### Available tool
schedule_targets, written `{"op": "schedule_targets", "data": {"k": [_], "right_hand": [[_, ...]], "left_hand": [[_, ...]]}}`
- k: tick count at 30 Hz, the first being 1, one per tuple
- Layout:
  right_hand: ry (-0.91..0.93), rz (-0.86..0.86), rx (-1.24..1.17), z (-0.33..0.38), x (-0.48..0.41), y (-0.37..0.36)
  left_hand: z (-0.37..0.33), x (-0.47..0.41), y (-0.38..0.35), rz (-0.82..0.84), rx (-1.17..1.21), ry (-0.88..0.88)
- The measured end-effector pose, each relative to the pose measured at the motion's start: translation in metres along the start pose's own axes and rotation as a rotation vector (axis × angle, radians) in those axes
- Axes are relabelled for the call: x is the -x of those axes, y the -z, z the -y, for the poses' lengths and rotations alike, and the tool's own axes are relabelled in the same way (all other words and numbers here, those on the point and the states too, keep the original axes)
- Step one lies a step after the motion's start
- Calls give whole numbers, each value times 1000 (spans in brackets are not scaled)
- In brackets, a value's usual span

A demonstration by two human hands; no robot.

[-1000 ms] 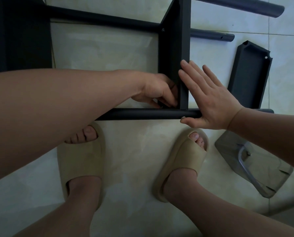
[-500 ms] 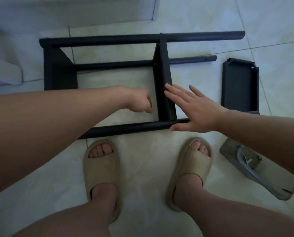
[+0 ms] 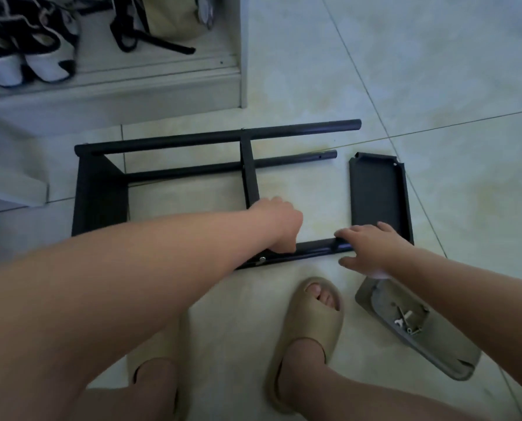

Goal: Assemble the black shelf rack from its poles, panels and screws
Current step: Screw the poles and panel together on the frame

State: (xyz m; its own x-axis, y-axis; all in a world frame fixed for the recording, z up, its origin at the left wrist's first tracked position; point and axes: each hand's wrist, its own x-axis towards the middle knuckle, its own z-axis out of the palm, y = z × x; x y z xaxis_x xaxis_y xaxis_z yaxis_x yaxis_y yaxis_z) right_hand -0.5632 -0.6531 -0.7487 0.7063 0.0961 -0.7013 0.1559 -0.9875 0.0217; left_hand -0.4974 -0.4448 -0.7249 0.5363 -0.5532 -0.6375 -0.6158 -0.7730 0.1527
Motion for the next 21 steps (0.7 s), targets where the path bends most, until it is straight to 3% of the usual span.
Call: {"op": "schedule_targets", "data": {"k": [5,12,21], "right_hand": [[-82,-112,34,-38,-3,-14],[-81,-265,51,-52,7,-13],[65,-700,-224,-23,78,85]], "left_hand": [[-35,-29,-20,168,265,23],[-38,-13,-43,-74,402,159],[-10,75,38,-461,335,263]]}}
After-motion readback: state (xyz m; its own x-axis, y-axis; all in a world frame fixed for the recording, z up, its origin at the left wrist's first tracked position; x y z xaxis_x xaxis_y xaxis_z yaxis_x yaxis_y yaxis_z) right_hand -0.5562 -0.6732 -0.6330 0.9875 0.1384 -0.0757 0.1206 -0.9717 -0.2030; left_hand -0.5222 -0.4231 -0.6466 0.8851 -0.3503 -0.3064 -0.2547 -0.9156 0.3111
